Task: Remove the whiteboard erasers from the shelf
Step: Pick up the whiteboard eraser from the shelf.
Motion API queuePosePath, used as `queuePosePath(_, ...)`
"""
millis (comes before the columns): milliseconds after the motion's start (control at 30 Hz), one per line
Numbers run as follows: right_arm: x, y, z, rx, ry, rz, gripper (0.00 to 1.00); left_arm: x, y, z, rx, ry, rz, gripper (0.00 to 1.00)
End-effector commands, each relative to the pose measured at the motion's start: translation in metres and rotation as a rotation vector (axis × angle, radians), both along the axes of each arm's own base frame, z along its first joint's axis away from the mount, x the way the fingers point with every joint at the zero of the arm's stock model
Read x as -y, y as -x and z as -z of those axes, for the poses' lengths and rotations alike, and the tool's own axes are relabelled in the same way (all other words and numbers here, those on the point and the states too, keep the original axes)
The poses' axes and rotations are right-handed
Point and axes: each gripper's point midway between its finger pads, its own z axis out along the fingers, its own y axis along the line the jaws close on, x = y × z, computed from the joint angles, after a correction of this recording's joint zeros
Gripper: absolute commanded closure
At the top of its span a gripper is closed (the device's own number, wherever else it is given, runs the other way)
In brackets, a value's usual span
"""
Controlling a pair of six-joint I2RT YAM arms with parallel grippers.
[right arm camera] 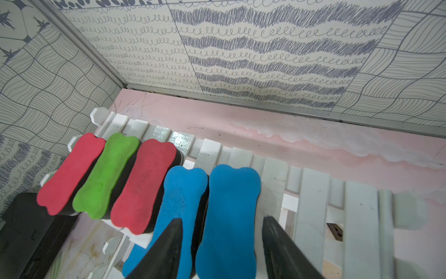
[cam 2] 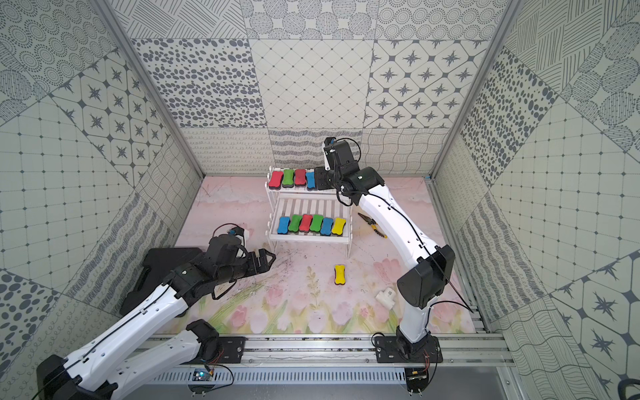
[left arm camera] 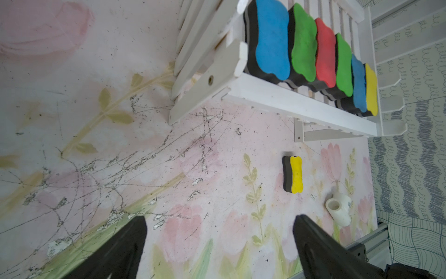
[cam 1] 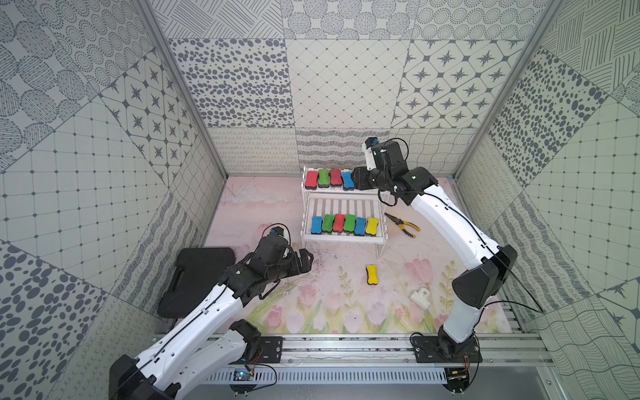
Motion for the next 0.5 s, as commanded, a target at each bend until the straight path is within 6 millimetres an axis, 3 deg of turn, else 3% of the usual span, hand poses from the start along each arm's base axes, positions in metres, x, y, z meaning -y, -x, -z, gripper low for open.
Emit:
queuePosePath(0, 0.000, -0.007, -0.005, 0.017, -0.001, 0.001, 0.45, 0.002, -0.005, -0.005, 0.026, 0.000, 0.010, 0.01)
queuePosePath(467, 0.010, -0.012, 0.007, -0.007, 0.038, 0.050, 0.50, 0.000, -0.005, -0.006, 0.027, -0.005, 0.005, 0.00)
